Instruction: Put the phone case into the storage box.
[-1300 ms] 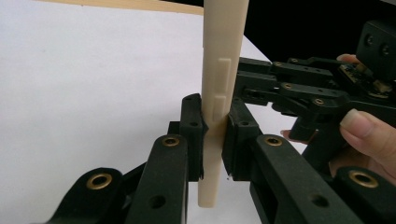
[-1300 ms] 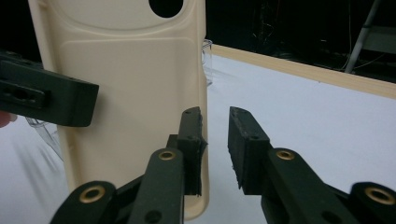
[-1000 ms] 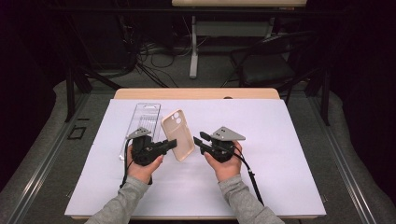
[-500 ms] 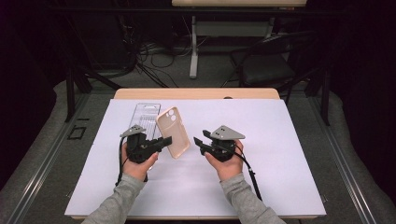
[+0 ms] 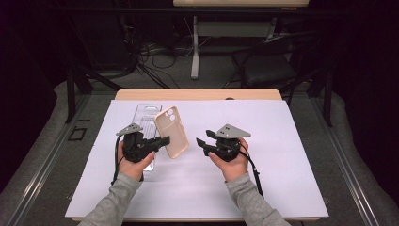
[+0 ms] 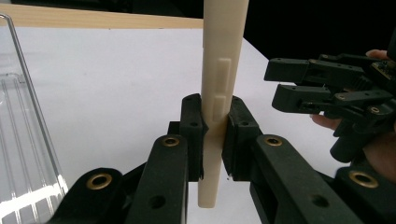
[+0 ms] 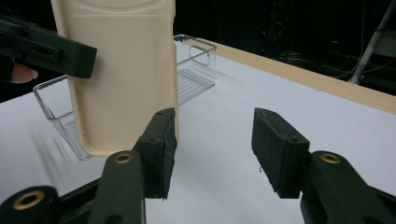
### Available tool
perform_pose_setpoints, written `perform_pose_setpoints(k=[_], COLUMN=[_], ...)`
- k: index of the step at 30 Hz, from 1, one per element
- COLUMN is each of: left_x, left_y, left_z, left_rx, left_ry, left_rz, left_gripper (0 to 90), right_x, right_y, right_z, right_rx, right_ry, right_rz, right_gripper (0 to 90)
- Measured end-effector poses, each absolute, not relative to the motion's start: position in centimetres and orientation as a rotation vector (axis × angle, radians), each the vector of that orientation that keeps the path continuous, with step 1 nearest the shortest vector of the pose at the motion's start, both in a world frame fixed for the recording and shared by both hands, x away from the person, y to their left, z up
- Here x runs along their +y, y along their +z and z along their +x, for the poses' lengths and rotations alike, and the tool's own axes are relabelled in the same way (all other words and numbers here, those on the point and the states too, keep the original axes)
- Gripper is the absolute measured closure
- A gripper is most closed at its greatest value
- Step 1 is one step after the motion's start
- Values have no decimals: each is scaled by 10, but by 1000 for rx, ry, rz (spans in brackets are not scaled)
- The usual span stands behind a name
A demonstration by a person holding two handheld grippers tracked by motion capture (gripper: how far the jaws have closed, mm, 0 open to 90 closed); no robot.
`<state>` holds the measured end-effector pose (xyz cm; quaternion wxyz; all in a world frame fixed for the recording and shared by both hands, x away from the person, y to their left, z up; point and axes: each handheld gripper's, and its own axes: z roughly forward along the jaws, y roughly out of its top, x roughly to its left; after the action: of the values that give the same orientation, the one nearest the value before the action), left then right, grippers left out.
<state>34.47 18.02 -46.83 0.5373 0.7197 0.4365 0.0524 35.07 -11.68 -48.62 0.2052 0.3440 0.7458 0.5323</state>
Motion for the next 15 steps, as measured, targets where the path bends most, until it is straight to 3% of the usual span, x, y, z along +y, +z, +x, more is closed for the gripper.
perform_pose_setpoints(k=[15], left_x=[190], left_y=[-463], left_z=[347], left_rx=[960], left_ry=[117], left_rz=[1795], left_gripper=[802], right_x=[-121], right_y=[-478], right_z=[353], right_rx=[2255], right_ry=[1496], right_rz=[898], right_gripper=[439])
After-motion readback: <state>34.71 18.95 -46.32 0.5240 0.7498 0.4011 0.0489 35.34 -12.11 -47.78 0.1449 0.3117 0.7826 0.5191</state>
